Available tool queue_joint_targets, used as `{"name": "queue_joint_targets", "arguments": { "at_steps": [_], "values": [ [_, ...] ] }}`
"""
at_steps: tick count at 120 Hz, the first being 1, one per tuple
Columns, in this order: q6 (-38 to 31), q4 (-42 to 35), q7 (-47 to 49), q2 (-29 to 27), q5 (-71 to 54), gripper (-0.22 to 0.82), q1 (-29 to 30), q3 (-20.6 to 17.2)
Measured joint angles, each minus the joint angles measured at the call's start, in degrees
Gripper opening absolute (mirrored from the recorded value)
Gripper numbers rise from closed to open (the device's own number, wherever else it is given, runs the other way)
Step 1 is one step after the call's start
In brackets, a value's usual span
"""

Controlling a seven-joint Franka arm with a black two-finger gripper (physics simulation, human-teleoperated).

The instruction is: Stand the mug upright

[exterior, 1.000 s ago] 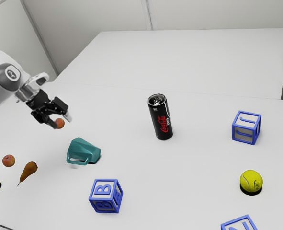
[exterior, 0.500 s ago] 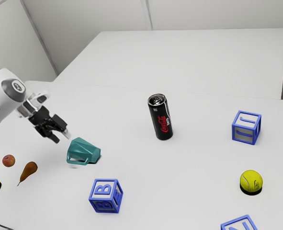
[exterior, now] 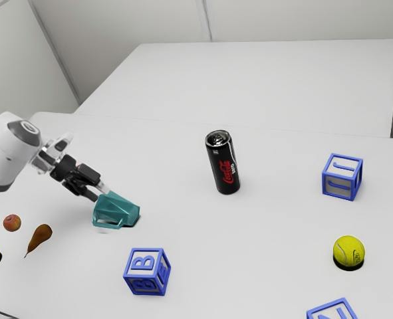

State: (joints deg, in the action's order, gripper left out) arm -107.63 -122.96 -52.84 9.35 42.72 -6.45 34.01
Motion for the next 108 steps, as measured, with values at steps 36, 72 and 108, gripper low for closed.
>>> {"name": "queue_joint_targets", "arguments": {
  "at_steps": [36, 72, 108],
  "values": [
    [3.9, -0.9, -4.4, 3.3, 6.8, 0.60, 2.3, 0.0],
    [5.7, -1.1, -7.5, 4.4, 10.1, 0.54, 2.2, 0.0],
    [5.6, -1.7, -9.6, 4.3, 10.9, 0.22, 2.1, 0.0]
  ]
}}
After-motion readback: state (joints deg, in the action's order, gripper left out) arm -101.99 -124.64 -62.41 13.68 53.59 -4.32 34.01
